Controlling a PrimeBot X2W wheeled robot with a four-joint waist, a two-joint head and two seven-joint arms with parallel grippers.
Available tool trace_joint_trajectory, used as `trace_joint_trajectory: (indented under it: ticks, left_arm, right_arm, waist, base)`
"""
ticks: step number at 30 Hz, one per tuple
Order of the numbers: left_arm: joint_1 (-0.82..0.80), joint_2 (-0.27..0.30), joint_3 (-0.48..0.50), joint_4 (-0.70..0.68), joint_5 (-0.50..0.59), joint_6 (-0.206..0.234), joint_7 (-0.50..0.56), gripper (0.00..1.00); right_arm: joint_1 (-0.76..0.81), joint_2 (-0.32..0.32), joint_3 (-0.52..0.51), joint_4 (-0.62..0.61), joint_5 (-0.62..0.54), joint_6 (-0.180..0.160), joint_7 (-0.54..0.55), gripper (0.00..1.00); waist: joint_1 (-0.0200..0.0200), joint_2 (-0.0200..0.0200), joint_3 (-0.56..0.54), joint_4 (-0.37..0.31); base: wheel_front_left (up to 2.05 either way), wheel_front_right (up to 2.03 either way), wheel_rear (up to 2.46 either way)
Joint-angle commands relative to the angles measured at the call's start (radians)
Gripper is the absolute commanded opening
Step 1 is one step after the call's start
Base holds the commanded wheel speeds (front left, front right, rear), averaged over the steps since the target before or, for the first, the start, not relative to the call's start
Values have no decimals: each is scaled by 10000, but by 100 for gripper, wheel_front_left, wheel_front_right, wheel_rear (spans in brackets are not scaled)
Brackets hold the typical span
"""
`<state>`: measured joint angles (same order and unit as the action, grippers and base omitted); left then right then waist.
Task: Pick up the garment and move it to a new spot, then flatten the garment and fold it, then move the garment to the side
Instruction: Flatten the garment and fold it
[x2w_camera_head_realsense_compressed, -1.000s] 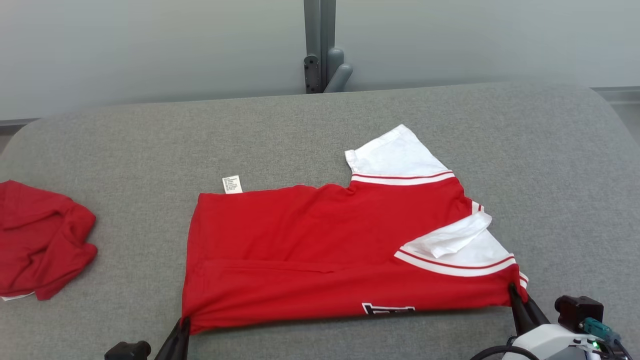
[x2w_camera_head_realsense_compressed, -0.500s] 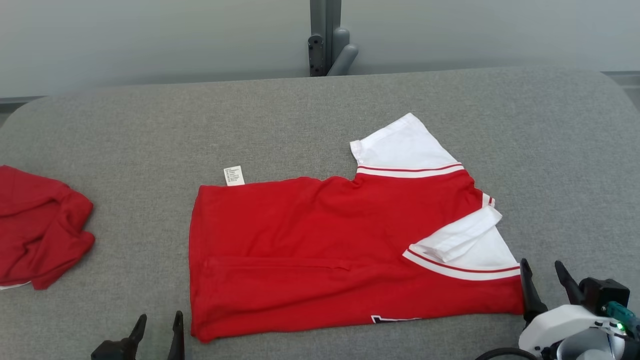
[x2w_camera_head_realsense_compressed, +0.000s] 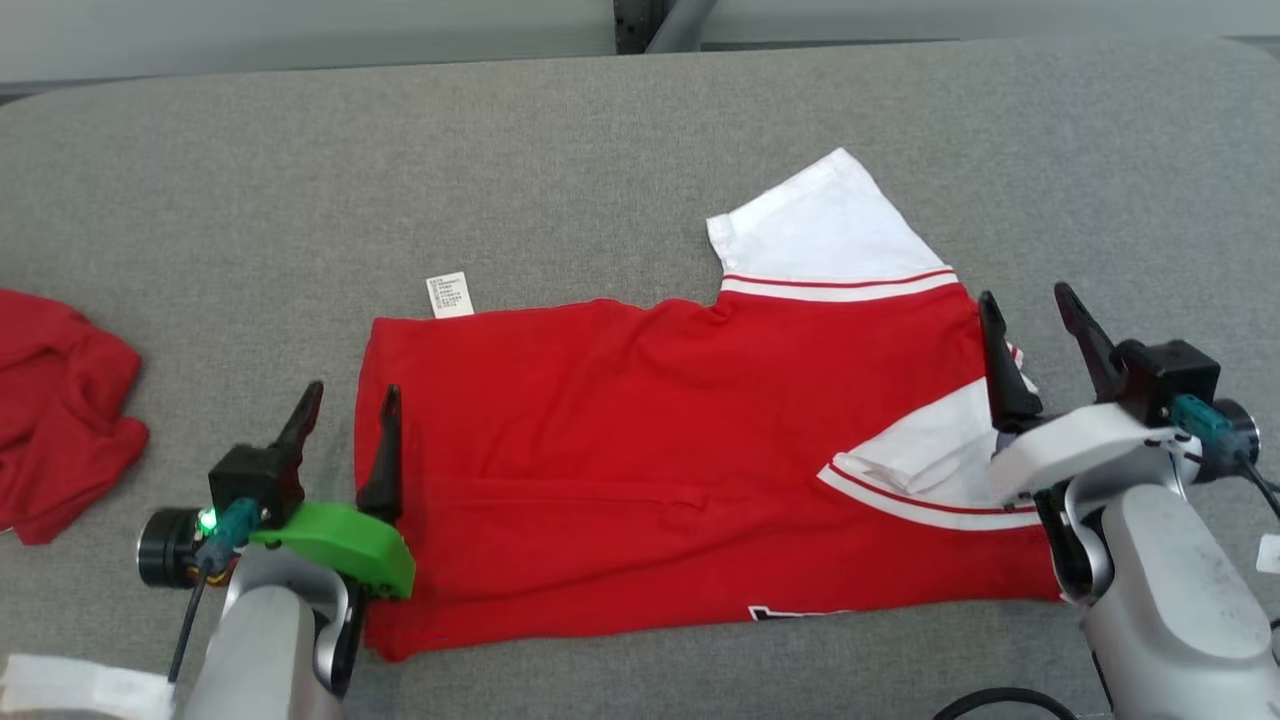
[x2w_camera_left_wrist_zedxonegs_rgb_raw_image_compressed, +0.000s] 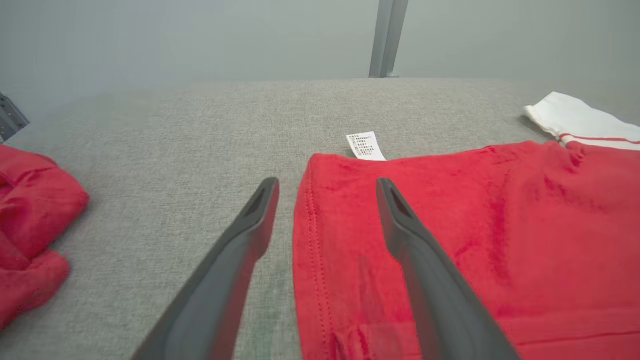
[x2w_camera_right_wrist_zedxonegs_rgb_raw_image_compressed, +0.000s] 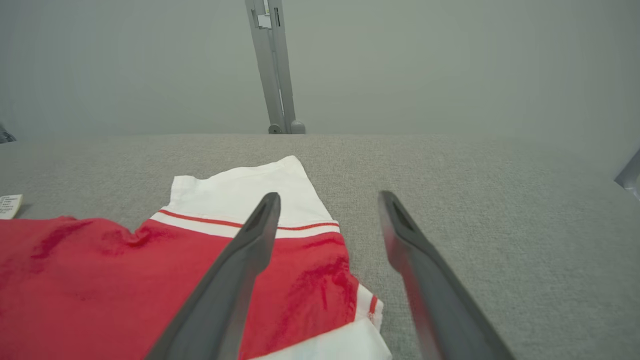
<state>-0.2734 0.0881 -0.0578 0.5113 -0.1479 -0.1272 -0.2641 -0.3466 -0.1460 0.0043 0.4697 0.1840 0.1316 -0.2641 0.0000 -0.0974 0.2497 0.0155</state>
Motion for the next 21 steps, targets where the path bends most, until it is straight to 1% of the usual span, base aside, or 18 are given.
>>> trace_joint_trajectory:
  ticks: [1,5,6,8,13,16,17,18,19,21]
  left_arm:
    - [-495,106,-71,342,26,-36,-1,100]
    - [-1808,251,-283,1118,-71,-45,-1,100]
    - [-2264,389,-274,1636,-29,-48,-1,100]
    - [-2758,480,-349,2068,78,-49,-1,100]
    - [-3373,609,-440,3104,207,-49,-1,100]
    - [-3530,554,-491,3410,281,-50,8,100]
    - [-3564,508,-519,3475,287,-50,10,87]
    - [-3598,473,-558,3502,297,-50,10,53]
    - [-3614,436,-590,3509,288,-50,12,38]
    - [-3651,344,-689,3436,262,-52,16,10]
  right_arm:
    - [-336,-129,187,75,48,-19,10,100]
    - [-1113,-247,695,148,99,-19,10,100]
    - [-1342,-300,855,162,166,-19,10,100]
    - [-1531,-292,966,156,218,-19,10,100]
    - [-1720,-306,1202,120,303,-19,10,100]
    - [-1796,-376,1253,105,345,-19,10,100]
    - [-1863,-415,1269,115,358,-19,10,100]
    - [-1932,-427,1291,119,367,-19,10,100]
    - [-2000,-439,1321,127,387,-19,10,100]
    - [-2197,-529,1436,184,415,-19,10,100]
  waist:
    - [0,-1,816,-6]
    - [0,-1,1332,-52]
    - [0,-1,1527,-81]
    - [0,-1,1679,-115]
    - [0,-1,1904,-213]
    - [0,-1,1994,-245]
    - [0,-1,2027,-247]
    - [0,-1,2053,-245]
    - [0,-1,2075,-242]
    - [0,-1,2136,-220]
  base:
    - [0,0,0]
    - [0,0,0]
    - [0,0,0]
    - [0,0,0]
    - [0,0,0]
    - [0,0,0]
    - [0,0,0]
    - [0,0,0]
    - [0,0,0]
    - [0,0,0]
